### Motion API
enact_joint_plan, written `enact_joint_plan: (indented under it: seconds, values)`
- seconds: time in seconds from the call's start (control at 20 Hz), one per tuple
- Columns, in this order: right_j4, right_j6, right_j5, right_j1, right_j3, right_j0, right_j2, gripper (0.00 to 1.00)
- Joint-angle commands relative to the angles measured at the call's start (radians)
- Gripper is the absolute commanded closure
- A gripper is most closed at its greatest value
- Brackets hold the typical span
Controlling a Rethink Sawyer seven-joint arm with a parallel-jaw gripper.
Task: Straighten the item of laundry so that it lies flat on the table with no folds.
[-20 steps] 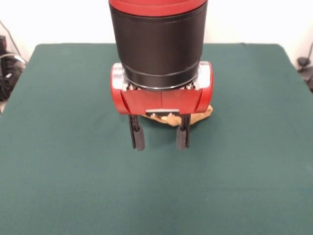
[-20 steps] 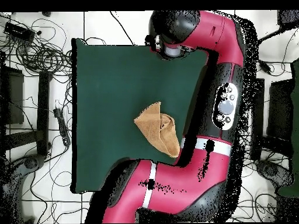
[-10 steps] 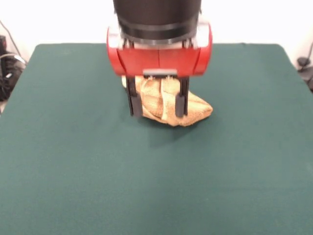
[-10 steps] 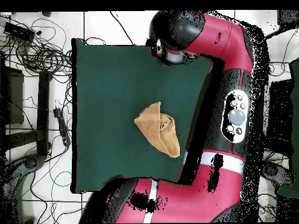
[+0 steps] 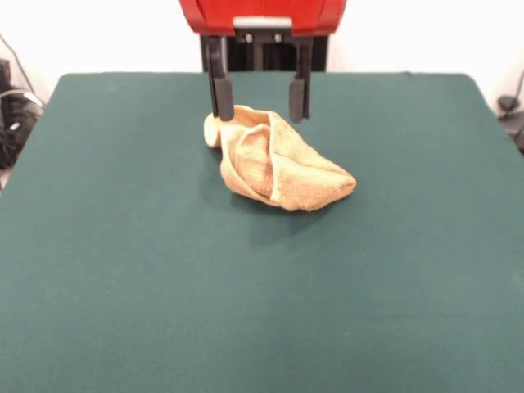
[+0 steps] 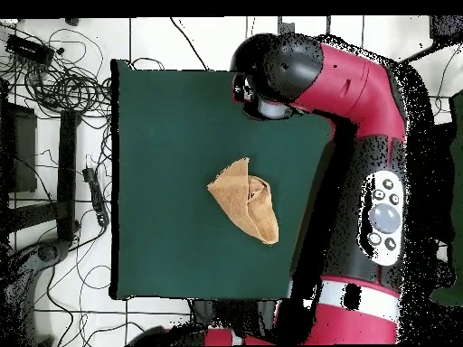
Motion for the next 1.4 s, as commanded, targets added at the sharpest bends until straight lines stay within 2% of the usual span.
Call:
enact_joint_plan:
  seconds: [0.05,0.35,0.7,0.9,1.4]
  values:
    - [-0.022,0.04,-0.061,-0.039,0.258,-0.006,0.052,0.0]
    - [-0.032,0.041,-0.094,-0.062,0.304,-0.011,0.052,0.0]
    - [-0.04,0.033,-0.157,-0.129,0.435,-0.018,0.045,0.0]
    - [-0.045,0.012,-0.152,-0.169,0.492,-0.027,0.044,0.0]
    - [-0.066,-0.016,-0.139,-0.201,0.523,-0.058,0.065,0.0]
